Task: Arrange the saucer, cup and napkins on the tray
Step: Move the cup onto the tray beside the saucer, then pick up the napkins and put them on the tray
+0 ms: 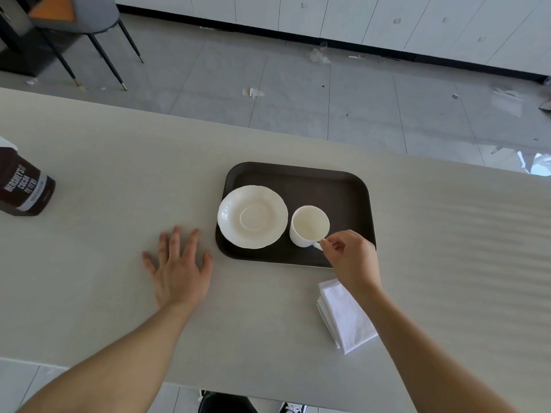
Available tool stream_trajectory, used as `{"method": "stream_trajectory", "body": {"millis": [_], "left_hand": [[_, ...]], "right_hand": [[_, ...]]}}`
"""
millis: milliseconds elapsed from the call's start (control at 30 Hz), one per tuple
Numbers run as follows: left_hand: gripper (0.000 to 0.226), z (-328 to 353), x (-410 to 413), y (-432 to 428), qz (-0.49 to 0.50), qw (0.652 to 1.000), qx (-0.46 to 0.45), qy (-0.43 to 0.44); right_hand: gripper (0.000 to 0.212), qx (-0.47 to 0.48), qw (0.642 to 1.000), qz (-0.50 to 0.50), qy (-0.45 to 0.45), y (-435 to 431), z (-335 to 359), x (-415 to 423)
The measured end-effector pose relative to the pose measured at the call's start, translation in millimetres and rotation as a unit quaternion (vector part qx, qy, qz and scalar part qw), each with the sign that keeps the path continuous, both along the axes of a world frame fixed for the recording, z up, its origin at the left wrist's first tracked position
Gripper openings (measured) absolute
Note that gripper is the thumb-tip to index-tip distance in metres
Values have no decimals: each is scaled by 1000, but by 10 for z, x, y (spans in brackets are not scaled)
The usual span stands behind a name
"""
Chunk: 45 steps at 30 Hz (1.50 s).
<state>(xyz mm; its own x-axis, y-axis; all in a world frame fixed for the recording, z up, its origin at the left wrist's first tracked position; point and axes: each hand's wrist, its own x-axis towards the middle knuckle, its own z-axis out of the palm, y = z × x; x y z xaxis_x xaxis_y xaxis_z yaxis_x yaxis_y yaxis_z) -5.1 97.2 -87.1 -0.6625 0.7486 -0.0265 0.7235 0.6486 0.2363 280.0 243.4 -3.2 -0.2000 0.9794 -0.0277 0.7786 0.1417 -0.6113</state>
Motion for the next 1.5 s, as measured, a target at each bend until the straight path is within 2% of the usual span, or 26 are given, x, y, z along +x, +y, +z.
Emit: {"method": "stream_trajectory", "body": {"millis": [567,700,800,867,1000,1133,1233,1333,1500], "left_hand": [[58,11,-4,3,3,1000,-3,1],[58,6,-1,-1,0,1000,0,3],[59,10,-7,5,1,1000,-3,5],[58,4,-6,3,2,1000,-3,4],[58,-3,-6,8,3,1000,-6,4],[58,-3,-12,6,2,1000,-6,5],[62,-18,-24,5,-1,1000,-5,5],[63,-27,-26,9,1,1000,-1,5],[64,-35,-36,6,1,1000,-5,6]], "right_hand": [[23,-5,1000,-8,30,-52,33,62],[12,-15,998,-31,43,-188,52,301],[13,-27,998,-58,2,-339,15,571],[19,-54,994,-79,-56,-435,-29,748],[48,-139,972,-53,-180,-602,-134,936],[60,-137,966,-47,-216,-675,-169,888],[53,-145,964,-62,-213,-661,-159,828],[34,-152,966,-67,-199,-660,-120,766],[23,-127,984,-75,-103,-741,-70,776]]}}
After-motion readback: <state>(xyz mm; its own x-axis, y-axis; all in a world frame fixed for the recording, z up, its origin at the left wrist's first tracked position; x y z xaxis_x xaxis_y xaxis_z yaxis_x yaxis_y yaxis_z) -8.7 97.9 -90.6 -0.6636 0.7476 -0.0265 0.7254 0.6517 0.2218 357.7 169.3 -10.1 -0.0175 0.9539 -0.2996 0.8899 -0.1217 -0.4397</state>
